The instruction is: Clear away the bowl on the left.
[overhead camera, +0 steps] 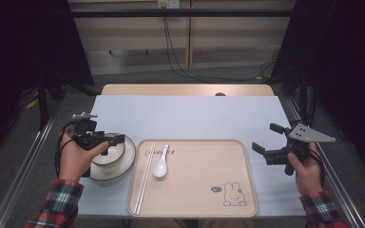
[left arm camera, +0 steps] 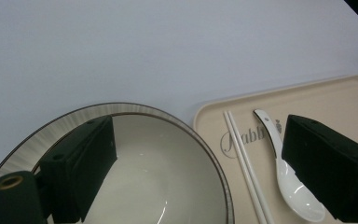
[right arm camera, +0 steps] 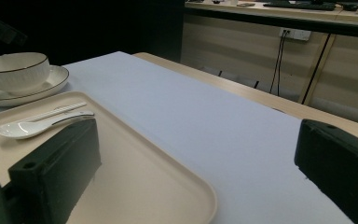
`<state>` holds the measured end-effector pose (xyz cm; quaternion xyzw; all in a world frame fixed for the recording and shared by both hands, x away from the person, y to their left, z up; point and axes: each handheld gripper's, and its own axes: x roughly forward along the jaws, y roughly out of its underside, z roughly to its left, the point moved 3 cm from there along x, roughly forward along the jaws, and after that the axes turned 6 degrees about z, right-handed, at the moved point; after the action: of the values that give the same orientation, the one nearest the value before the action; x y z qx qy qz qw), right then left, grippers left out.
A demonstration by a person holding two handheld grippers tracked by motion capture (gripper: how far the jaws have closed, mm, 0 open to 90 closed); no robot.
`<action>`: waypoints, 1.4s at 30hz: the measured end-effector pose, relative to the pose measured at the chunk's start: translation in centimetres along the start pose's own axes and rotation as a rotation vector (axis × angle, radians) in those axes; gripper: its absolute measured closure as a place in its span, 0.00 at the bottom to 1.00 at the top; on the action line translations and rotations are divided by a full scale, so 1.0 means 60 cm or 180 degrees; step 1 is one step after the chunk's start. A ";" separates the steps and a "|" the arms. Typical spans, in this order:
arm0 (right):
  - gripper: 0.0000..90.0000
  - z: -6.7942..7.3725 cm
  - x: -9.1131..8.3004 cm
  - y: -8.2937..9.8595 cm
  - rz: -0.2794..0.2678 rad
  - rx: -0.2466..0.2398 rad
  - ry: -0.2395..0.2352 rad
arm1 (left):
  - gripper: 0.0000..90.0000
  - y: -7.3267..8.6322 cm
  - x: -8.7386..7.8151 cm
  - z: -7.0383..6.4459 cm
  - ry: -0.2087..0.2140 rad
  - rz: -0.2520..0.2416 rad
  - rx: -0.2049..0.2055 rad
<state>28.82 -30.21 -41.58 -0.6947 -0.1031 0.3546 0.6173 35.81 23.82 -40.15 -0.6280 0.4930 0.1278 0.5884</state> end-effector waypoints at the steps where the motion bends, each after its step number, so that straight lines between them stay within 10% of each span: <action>1: 0.00 0.000 0.000 0.000 -0.0004 0.0007 0.0003 | 0.11 0.001 -0.001 0.003 -0.0020 0.0005 0.0016; 42: 0.00 0.002 0.002 -0.003 -0.0019 0.0004 -0.0019 | 0.16 0.053 -0.017 0.083 -0.0302 0.0044 -0.0276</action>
<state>28.87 -30.02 -41.45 -0.6929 -0.1068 0.3549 0.6185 34.97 29.13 -42.71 -0.6428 0.4628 0.1827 0.5824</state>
